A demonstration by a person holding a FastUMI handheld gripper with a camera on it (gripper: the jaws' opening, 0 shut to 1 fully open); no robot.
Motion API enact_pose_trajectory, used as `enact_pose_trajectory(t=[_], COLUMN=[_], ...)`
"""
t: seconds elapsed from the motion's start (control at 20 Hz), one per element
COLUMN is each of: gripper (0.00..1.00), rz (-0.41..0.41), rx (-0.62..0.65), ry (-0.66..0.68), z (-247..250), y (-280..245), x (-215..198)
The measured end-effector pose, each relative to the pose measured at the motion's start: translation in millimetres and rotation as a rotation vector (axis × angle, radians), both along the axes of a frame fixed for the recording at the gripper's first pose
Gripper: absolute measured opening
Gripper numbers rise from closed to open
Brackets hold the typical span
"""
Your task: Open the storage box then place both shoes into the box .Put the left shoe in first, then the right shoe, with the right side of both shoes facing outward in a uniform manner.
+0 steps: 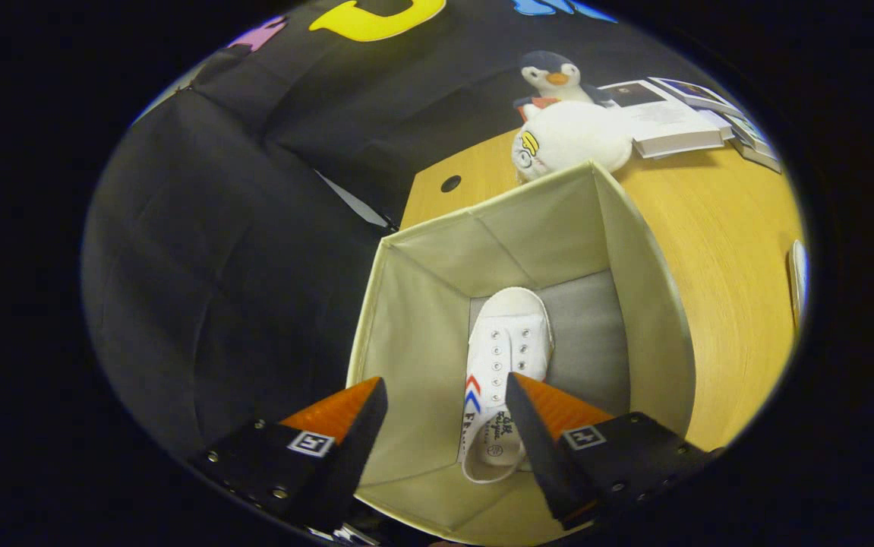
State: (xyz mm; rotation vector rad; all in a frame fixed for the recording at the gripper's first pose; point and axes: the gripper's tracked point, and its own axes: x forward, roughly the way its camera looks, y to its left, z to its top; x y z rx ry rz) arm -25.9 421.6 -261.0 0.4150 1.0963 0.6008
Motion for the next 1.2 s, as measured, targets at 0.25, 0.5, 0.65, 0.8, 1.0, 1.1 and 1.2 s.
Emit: enact_pose_trajectory(t=[0.25, 0.5, 0.65, 0.8, 1.0, 1.1, 1.2], gripper=[0.98, 0.98, 0.98, 0.98, 0.98, 0.98, 0.98], rz=[0.06, 0.019, -0.022, -0.067, -0.119, -0.136, -0.151], rx=[-0.079, -0.108, -0.127, -0.136, -0.182, -0.214, -0.248], ry=[-0.168, -0.23, -0.255, -0.259, -0.273, -0.285, -0.292], z=[29.3, 46.0, 54.6, 57.6, 57.4, 56.5, 53.2], y=[-38.2, -90.8, -126.7, -162.4, -216.9, -244.6, -273.5], x=[-1.7, 2.9, 8.4, 14.9, 23.0, 26.8, 30.9])
